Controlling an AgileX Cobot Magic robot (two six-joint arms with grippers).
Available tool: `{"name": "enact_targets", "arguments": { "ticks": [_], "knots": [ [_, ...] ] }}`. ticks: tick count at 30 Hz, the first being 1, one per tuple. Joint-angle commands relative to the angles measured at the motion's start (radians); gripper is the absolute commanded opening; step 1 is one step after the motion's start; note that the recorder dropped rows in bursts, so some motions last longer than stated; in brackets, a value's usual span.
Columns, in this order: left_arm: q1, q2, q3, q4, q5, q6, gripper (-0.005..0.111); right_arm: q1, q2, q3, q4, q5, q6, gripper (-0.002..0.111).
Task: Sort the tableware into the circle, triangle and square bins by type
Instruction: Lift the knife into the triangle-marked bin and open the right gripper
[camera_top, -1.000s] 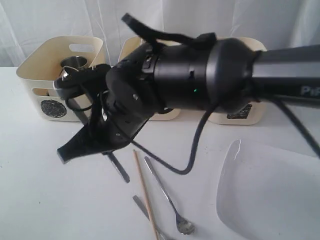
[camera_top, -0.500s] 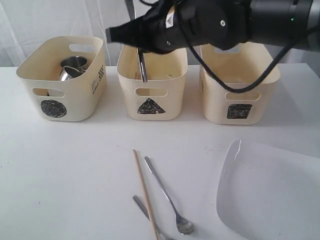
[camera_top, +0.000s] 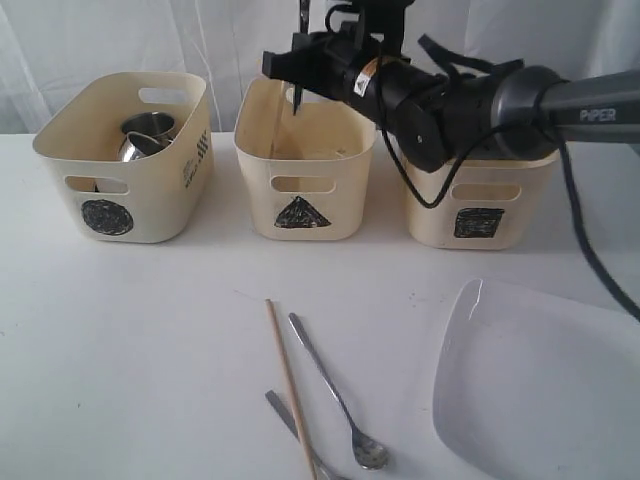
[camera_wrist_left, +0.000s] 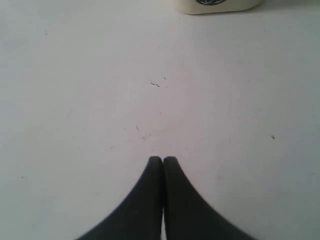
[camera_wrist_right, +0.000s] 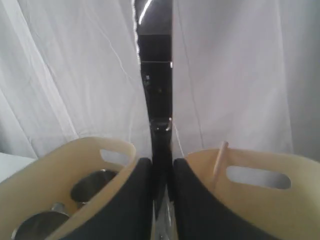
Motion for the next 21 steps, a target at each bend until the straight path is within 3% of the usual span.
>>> {"name": "enact_targets", "arguments": {
  "ticks": [1,11,17,21],
  "knots": [
    [0.002,-0.005,0.009,-0.004,0.013,-0.002,0.0,-0.016,0.077,-0.044,-0.001,0.025,-0.016,0.001],
    [0.002,-0.005,0.009,-0.004,0.013,-0.002,0.0,-0.016,0.082,-0.047,-0.001,0.139,-0.081,0.029],
    [0.002,-0.005,0.009,-0.004,0.013,-0.002,0.0,-0.016,0.01,-0.047,0.001,0.162,-0.081,0.029],
    [0.002,-0.005,0.009,-0.004,0.013,-0.002,0.0,-0.016,-0.112,-0.047,0.001,0.382,-0.081,0.027]
  ]
}}
